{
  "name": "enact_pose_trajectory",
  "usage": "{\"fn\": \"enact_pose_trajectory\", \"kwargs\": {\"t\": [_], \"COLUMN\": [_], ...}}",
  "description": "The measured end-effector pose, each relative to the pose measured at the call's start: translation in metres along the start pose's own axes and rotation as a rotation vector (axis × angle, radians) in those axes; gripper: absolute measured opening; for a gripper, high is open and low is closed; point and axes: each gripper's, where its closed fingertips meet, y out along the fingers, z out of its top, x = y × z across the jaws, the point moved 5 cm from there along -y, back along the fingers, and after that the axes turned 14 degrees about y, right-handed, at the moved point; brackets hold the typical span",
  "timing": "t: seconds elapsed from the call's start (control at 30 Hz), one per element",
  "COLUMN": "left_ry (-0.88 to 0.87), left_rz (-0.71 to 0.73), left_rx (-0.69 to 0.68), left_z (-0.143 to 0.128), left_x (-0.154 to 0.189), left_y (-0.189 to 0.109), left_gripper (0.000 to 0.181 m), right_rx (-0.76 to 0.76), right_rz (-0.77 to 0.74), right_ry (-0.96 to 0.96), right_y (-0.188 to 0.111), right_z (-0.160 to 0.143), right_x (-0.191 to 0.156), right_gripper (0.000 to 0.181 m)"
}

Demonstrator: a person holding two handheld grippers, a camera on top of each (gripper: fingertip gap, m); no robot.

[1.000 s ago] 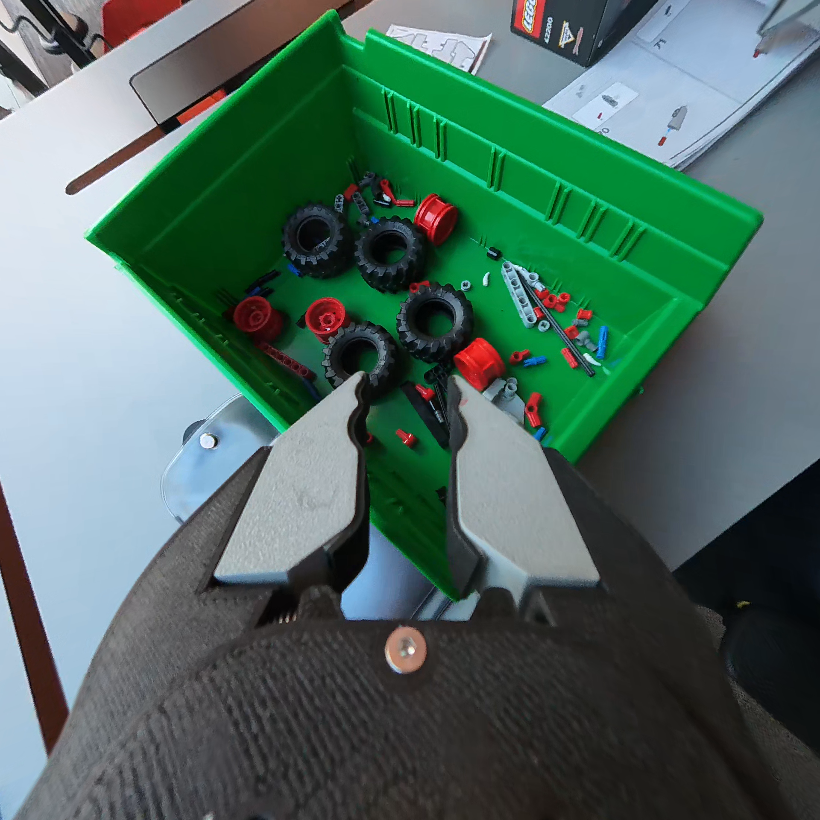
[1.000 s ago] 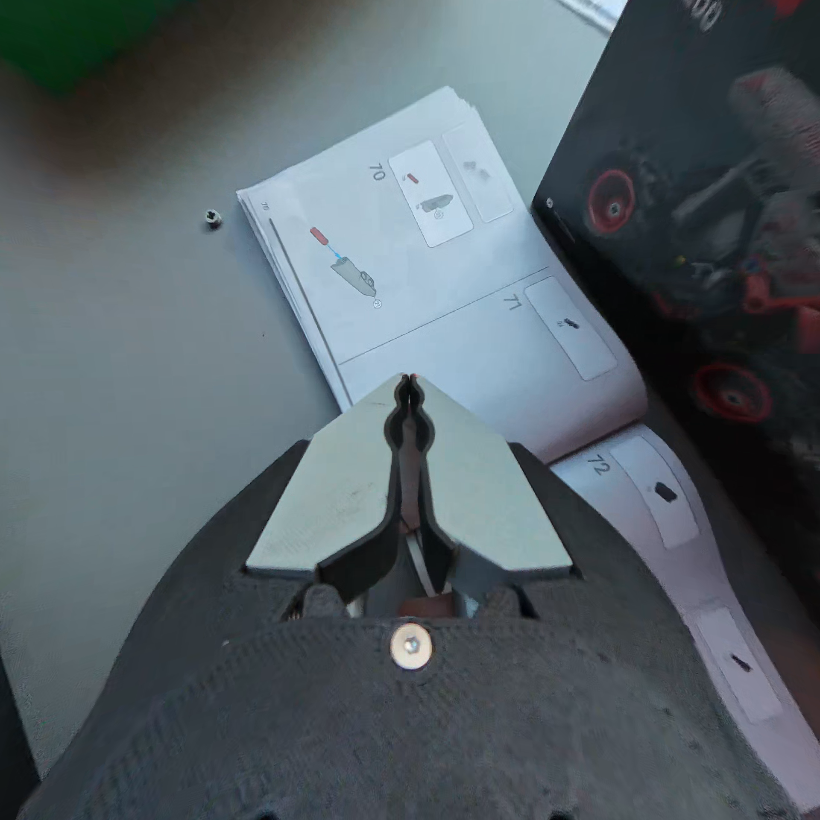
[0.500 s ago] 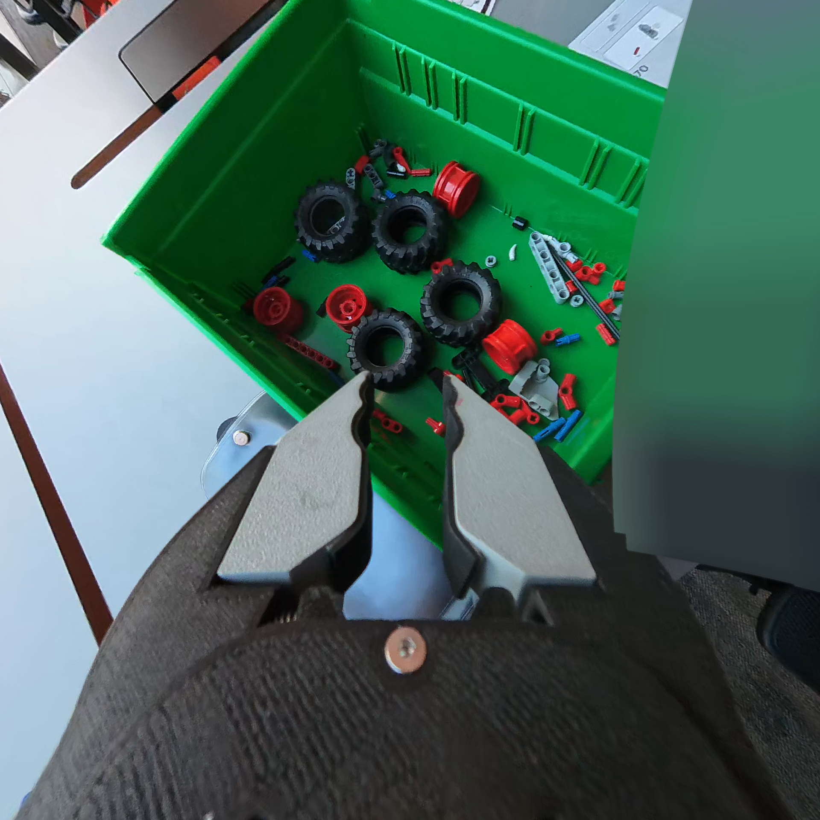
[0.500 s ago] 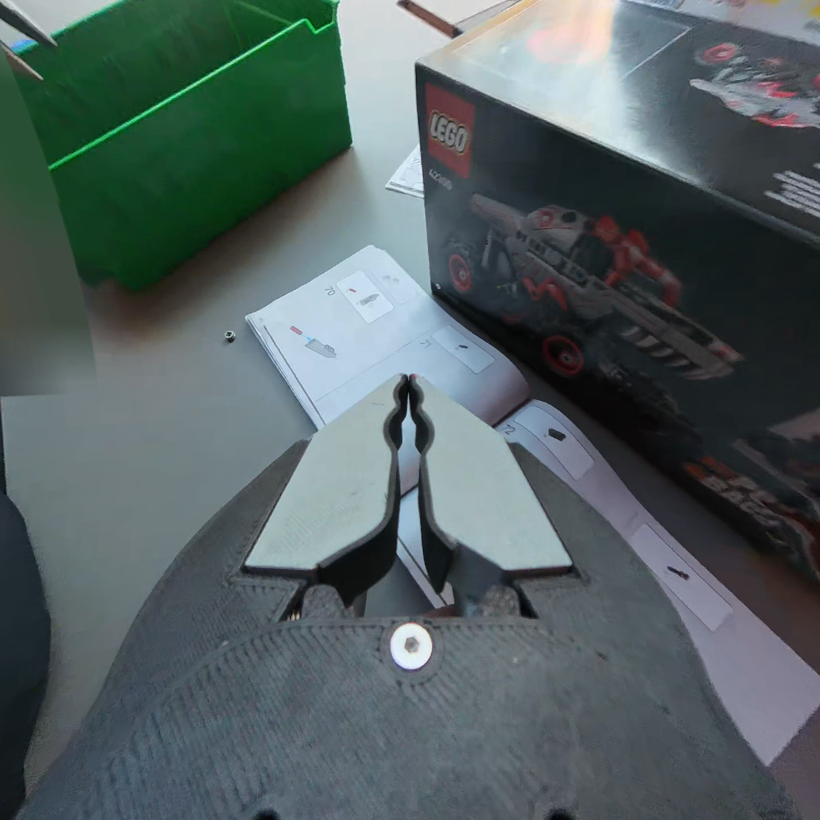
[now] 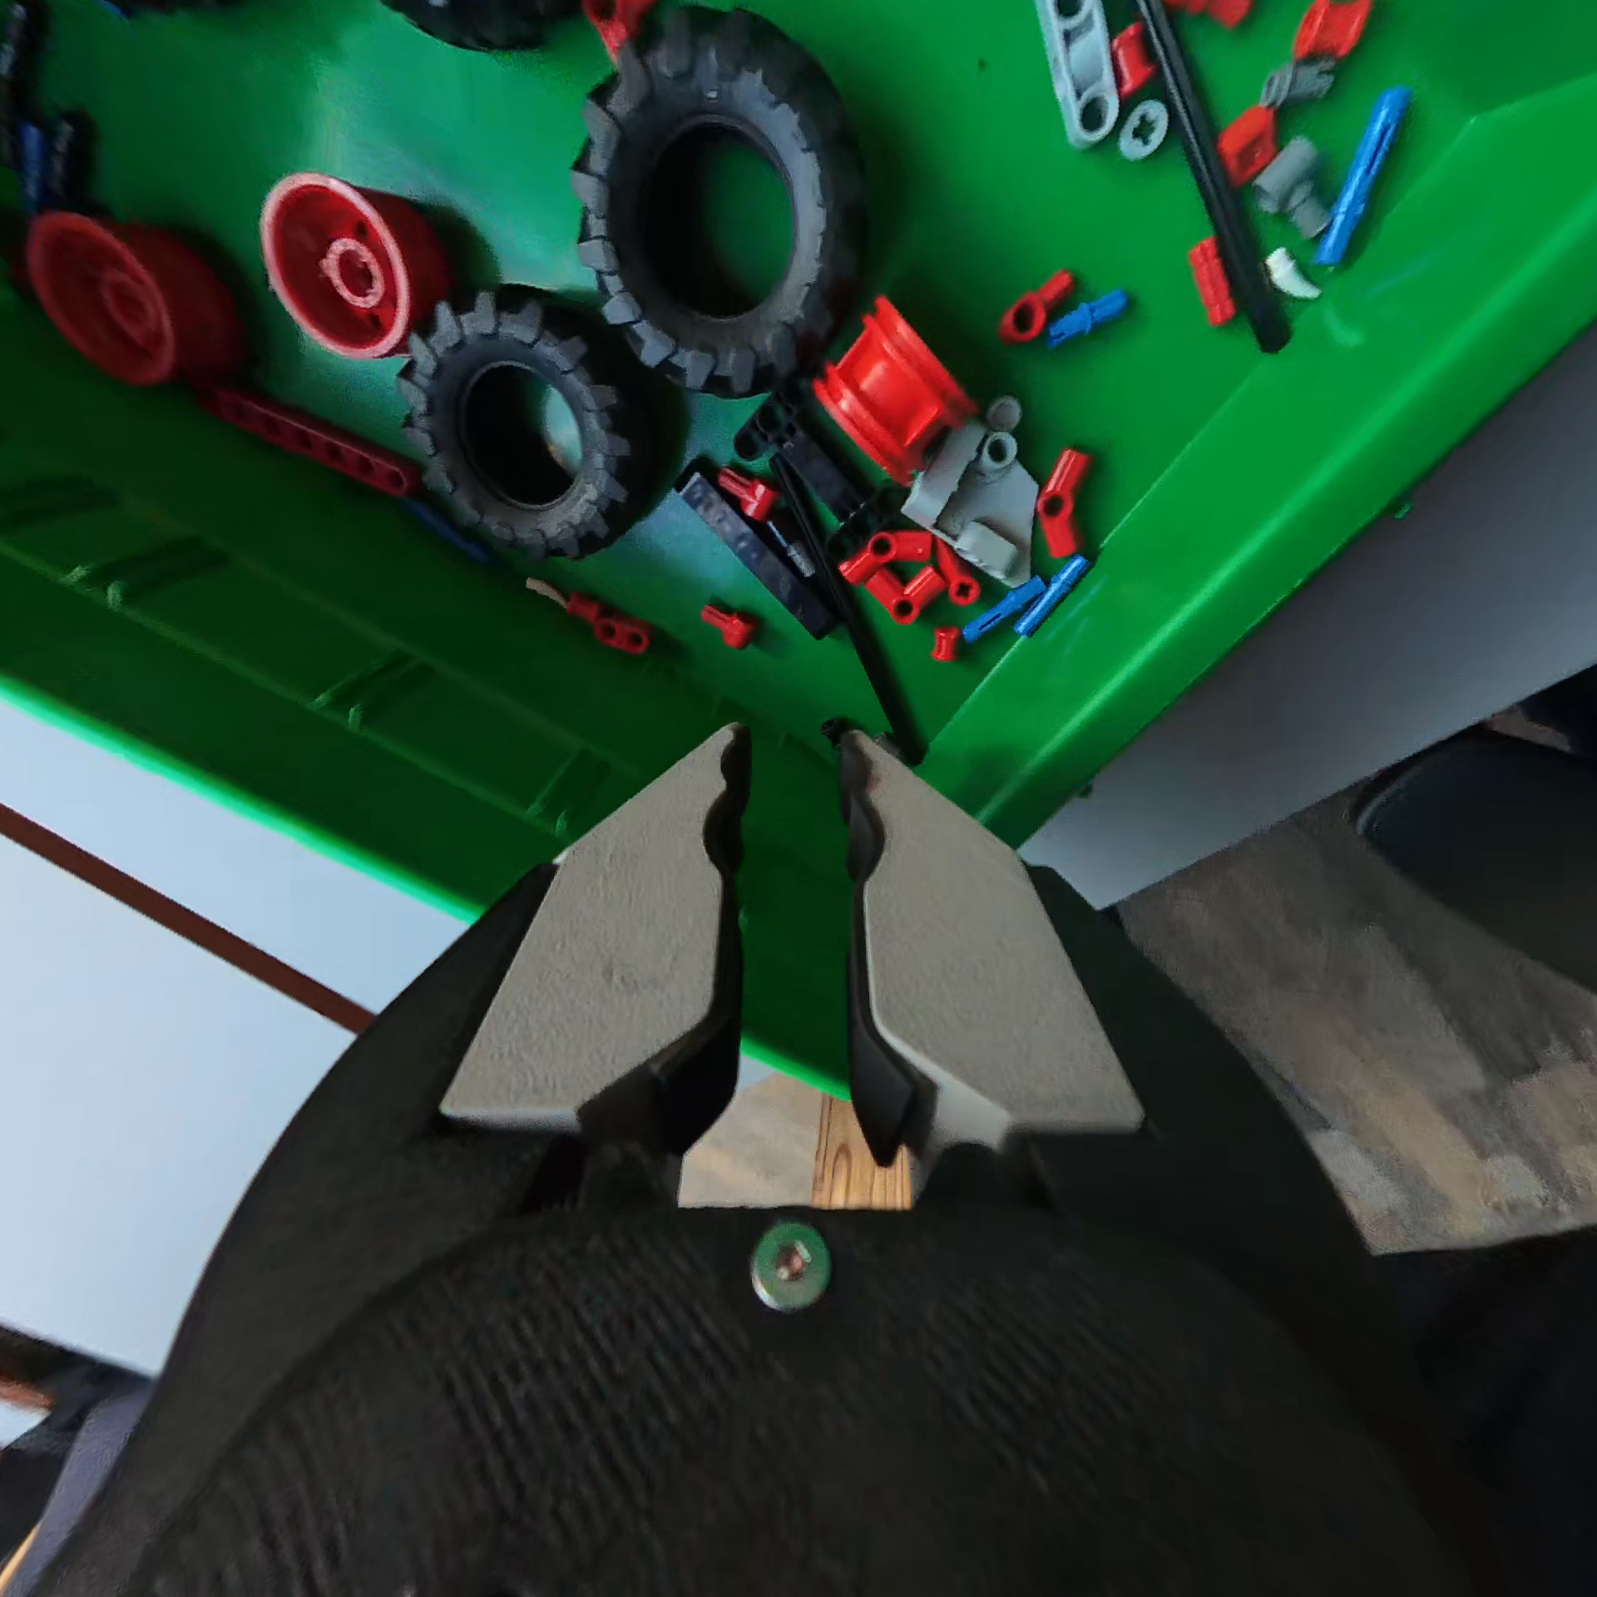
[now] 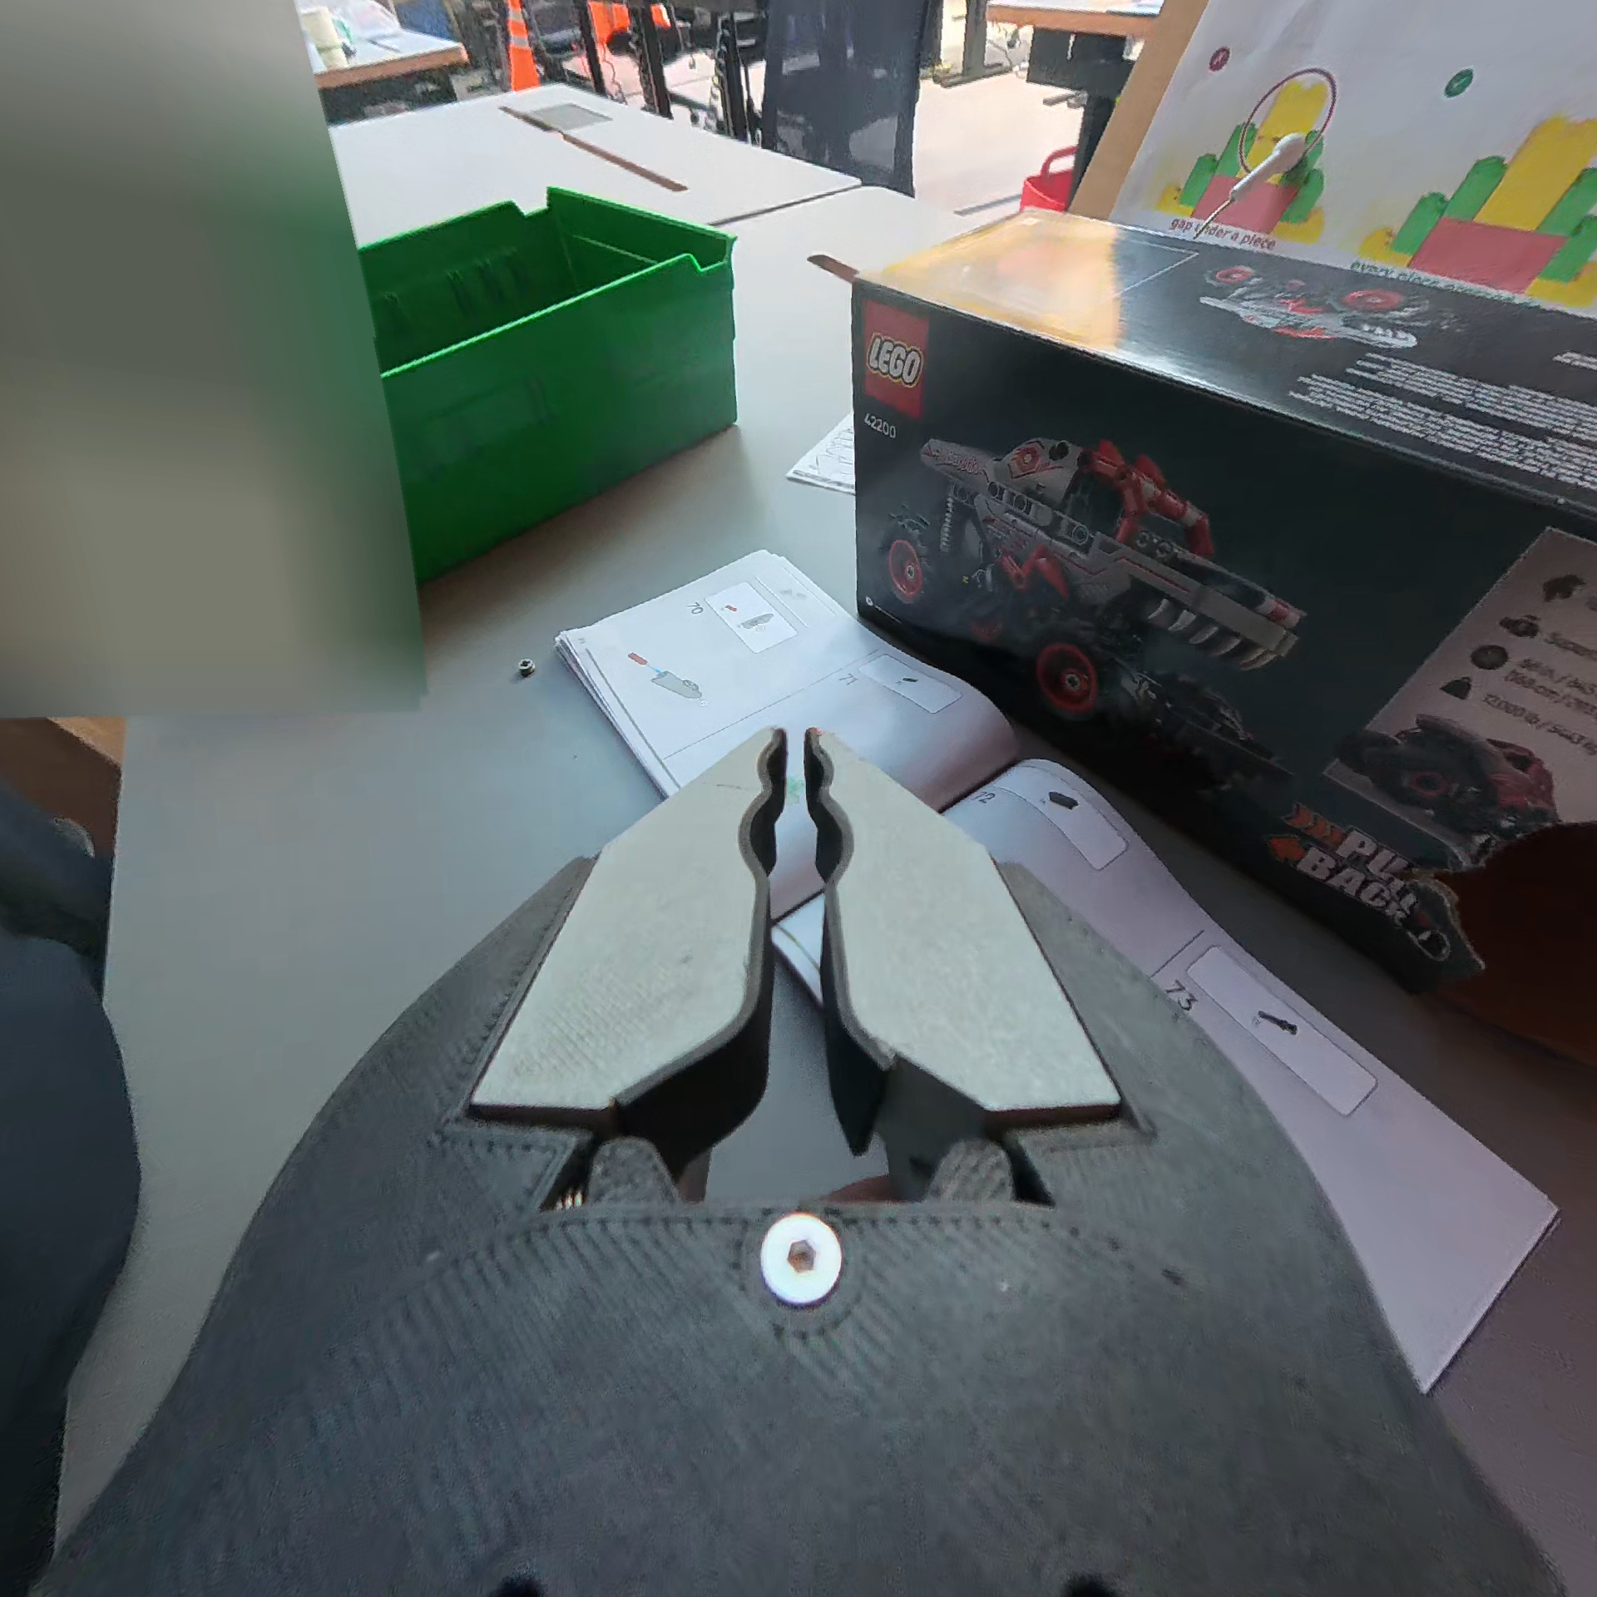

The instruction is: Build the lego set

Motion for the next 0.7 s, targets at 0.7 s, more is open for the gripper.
{"fn": "enact_pose_trajectory", "kwargs": {"t": [0.7], "left_ry": [-0.185], "left_rz": [-0.266], "left_rx": [-0.534], "left_z": [-0.003], "left_x": [0.006], "left_y": [0.058], "left_gripper": [0.013], "right_rx": [-0.021], "right_rz": [0.112], "right_ry": [-0.225], "right_y": [-0.045], "right_z": [-0.040], "right_x": [-0.025], "right_gripper": [0.001]}}
